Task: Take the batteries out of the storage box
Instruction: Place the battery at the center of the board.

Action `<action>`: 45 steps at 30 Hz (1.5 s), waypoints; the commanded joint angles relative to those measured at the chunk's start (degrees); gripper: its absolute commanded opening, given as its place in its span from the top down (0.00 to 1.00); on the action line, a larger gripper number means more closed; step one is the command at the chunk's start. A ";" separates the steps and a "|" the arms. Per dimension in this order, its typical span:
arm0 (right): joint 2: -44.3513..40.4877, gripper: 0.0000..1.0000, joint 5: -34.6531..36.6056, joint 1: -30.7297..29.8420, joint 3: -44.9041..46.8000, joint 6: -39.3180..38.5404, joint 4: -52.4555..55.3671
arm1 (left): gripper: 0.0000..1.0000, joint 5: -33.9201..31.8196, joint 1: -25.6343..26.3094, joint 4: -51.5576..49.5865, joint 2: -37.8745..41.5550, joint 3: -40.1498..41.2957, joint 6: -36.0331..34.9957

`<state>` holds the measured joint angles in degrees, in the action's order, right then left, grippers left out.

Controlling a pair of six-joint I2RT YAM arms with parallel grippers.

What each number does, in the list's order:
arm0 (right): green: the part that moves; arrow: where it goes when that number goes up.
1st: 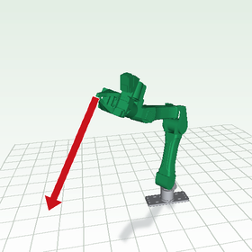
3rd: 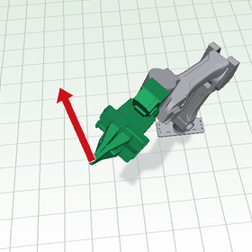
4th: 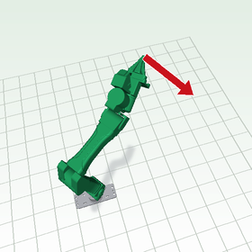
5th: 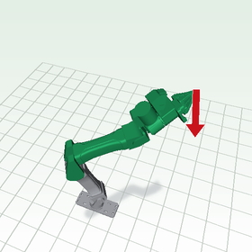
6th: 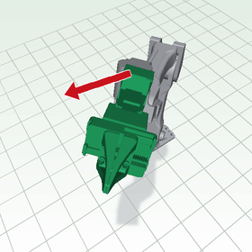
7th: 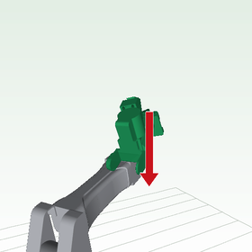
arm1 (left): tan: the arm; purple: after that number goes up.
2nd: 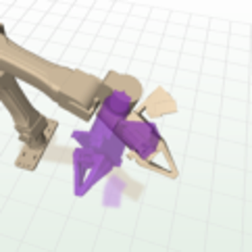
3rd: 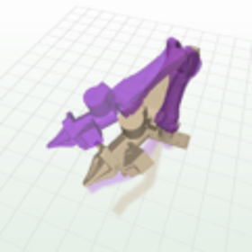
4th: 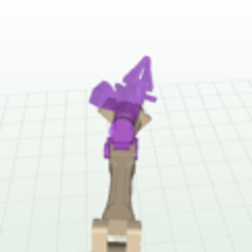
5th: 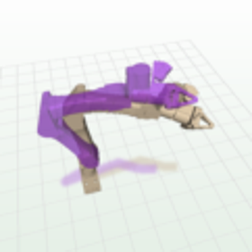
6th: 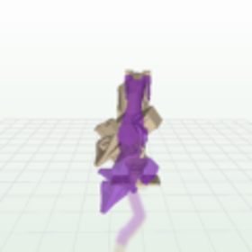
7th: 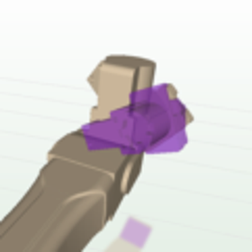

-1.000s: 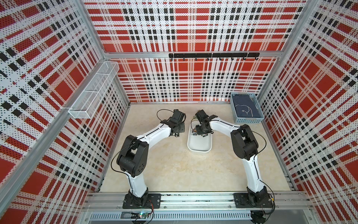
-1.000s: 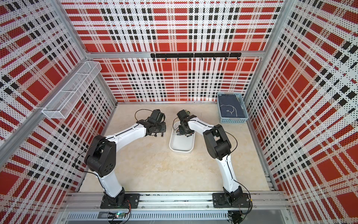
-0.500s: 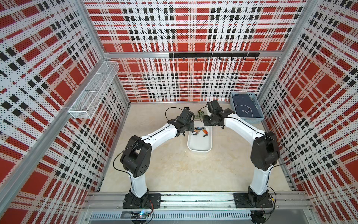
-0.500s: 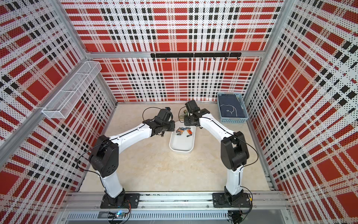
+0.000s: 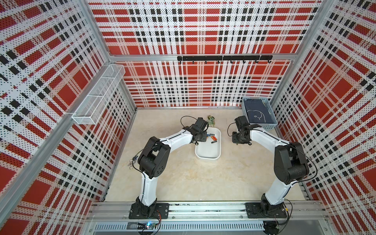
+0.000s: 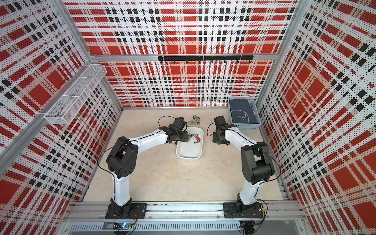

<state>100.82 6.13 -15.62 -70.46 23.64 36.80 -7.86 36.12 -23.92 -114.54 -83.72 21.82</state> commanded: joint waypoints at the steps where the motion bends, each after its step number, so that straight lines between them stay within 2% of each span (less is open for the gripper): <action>1: 0.15 1.00 -0.92 -0.28 1.40 0.31 -3.74 | 0.63 -1.84 0.36 -1.91 0.25 -1.21 -0.13; 8: 2.34 1.00 -3.71 -0.73 2.97 -0.17 -7.40 | 0.63 -4.29 0.23 -3.28 4.93 -2.13 2.70; 16: 8.31 1.00 -4.13 -4.61 -1.19 -1.93 -7.86 | 0.63 -4.48 -4.06 -1.20 9.38 5.78 7.38; 20: 10.55 1.00 -2.49 -5.38 -3.83 -1.95 -7.17 | 0.61 -1.38 -4.40 -0.51 8.90 7.86 7.33; 26: 12.16 0.99 -0.62 -5.65 -4.56 -1.35 -6.32 | 0.59 0.61 -1.85 -0.38 5.99 7.26 6.69; 40: 13.41 0.93 -1.02 -5.57 -3.16 -0.75 -7.81 | 0.85 -1.07 -1.58 -1.15 2.45 8.01 10.78; 45: 13.42 0.88 -1.05 -5.58 -2.85 -0.27 -8.17 | 0.93 -1.19 -1.67 -0.96 3.51 8.88 14.03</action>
<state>112.86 4.78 -21.06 -74.28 22.50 29.02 -8.21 34.70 -24.82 -111.39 -76.16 33.30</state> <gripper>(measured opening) 0.145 0.098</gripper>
